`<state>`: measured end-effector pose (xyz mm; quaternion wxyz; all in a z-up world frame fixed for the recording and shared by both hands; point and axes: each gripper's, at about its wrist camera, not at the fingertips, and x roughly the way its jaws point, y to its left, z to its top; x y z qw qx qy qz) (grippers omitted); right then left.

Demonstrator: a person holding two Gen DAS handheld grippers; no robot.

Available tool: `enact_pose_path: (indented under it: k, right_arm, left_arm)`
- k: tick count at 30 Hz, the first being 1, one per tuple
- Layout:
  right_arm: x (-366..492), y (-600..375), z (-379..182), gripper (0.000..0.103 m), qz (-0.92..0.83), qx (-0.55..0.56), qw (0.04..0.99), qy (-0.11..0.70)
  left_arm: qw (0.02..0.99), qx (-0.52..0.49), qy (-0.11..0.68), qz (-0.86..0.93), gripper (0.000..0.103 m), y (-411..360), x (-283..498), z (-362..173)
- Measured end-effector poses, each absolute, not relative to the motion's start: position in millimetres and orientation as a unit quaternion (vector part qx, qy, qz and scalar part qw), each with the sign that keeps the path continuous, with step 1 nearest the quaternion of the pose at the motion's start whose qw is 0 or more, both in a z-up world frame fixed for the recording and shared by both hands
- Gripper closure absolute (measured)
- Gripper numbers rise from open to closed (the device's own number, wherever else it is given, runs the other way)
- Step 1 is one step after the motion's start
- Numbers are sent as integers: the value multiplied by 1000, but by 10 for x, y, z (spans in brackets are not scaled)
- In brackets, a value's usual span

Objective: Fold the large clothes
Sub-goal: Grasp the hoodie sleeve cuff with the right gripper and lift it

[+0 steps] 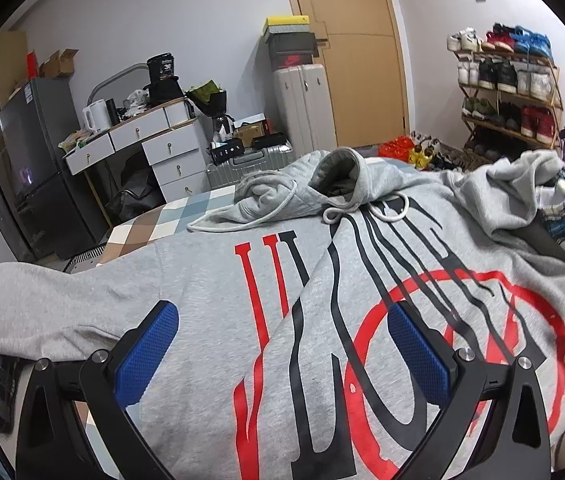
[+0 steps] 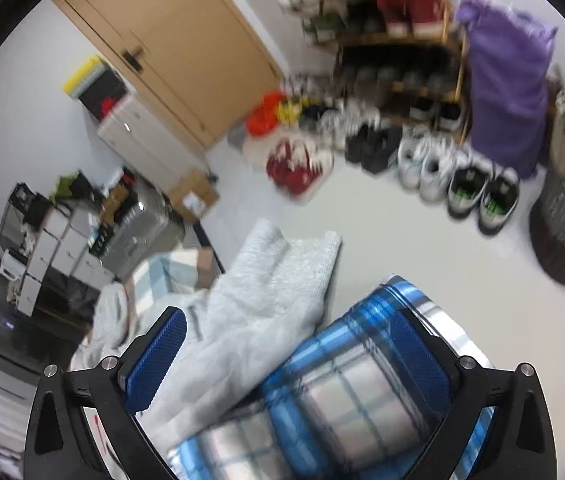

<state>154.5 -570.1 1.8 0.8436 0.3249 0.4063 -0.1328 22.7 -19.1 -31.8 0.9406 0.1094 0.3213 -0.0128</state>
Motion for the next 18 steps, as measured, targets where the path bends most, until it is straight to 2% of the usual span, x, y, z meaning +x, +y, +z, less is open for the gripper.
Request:
enact_pose_path:
  k: [1,4,7,9,10,11,12,13,14,15,18]
  right_arm:
    - [1639,-5731,-48,3,-146,314,838,421]
    - [1918,-5775,-185,13,-156,280,831,454]
    - [2146,-5780,-331,14,-162,272,822,473]
    - [2231,-5771,-438,31,-177,272,808,492]
    - [2277,-5723,-414,34,-188,252,813,490]
    - [2356,-5687,-402,48,-190,233,821,485]
    - [2409,-5660,-409,66,-185,226,822,490]
    - [2456,-5634,-416,70,-192,214,818,498]
    - [2472,-5614,-400,90,-203,198,819,499]
    - [2480,-5604,-395,95,-199,196,820,499]
    - [2376,-5633,-298,96,-186,215,831,479]
  left_arm:
    - [940,110,323,-14,1,-196,233,-334]
    - [936,122,330,-11,1,-217,252,-394]
    - [931,132,340,-13,1,-210,287,-447]
    - [928,133,347,-17,1,-203,313,-469]
    - [927,132,349,-18,1,-202,322,-480]
    - [927,133,350,-18,1,-203,332,-489]
    - [927,133,351,-18,1,-202,338,-494]
    - [926,133,352,-18,1,-200,341,-493]
    - [926,133,353,-19,1,-196,344,-488]
    - [927,133,349,-20,1,-198,351,-481]
    - [930,137,341,-19,1,-204,339,-454]
